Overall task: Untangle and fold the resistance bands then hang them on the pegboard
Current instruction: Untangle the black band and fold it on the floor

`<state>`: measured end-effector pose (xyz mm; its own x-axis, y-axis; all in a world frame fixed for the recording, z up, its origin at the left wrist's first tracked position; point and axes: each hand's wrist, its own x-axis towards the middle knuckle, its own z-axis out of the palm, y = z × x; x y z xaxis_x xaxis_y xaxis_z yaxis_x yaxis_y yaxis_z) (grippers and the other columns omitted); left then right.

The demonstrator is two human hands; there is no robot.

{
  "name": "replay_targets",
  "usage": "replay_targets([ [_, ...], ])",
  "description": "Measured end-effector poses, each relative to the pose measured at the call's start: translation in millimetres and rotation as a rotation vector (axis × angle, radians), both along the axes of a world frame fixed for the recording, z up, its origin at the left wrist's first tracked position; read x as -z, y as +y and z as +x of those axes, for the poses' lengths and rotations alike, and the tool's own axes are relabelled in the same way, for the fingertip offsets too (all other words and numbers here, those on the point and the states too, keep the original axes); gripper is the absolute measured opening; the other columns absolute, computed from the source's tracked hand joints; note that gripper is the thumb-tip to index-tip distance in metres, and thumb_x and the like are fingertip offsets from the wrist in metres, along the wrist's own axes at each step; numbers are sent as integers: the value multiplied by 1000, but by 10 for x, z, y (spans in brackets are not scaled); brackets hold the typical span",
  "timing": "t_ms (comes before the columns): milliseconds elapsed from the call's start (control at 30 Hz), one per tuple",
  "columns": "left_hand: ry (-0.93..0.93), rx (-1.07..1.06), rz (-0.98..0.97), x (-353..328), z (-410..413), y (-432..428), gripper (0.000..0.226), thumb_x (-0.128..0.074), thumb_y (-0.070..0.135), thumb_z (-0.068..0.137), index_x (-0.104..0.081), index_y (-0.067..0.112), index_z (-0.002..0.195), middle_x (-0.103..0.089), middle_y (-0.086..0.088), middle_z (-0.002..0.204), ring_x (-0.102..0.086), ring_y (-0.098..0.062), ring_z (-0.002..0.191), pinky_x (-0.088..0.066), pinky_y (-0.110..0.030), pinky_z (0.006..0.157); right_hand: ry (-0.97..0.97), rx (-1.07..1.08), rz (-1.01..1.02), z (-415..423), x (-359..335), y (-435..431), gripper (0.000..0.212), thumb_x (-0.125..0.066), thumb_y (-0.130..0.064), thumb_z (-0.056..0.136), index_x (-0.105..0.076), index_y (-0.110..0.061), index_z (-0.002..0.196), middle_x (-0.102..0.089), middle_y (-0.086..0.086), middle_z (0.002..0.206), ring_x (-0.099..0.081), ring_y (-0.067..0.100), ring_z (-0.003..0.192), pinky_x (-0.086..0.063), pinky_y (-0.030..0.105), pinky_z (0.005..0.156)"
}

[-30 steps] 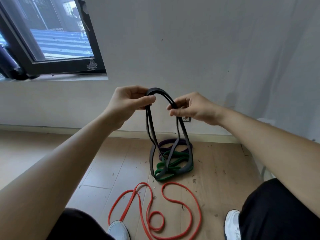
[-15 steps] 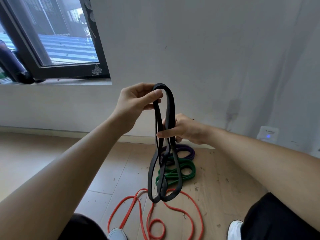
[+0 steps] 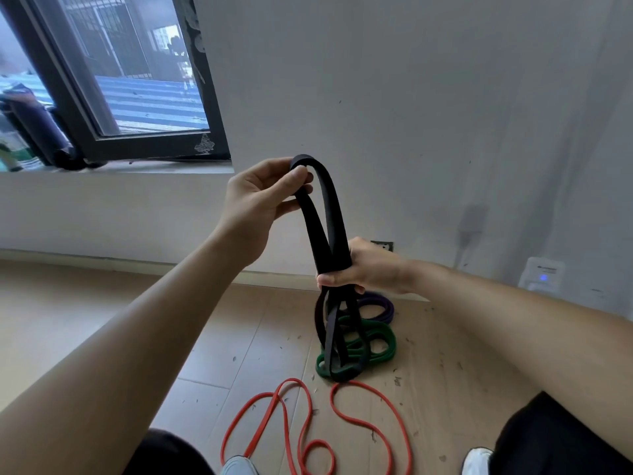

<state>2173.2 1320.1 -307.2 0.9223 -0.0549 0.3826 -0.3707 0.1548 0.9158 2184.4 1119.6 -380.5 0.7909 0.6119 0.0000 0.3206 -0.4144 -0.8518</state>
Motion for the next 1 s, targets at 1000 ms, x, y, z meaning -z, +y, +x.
replay_targets([
  [1000,198,251,975,692,116,452,52,-80,29,83,-61,21,132,-69,5,123,-67,-8,110,-57,-26,93,-185,120,-235,36,-176,-348,22,-82,-10,80,-77,-13,101,-76,0,87,-66,4,73,-52,17,67],
])
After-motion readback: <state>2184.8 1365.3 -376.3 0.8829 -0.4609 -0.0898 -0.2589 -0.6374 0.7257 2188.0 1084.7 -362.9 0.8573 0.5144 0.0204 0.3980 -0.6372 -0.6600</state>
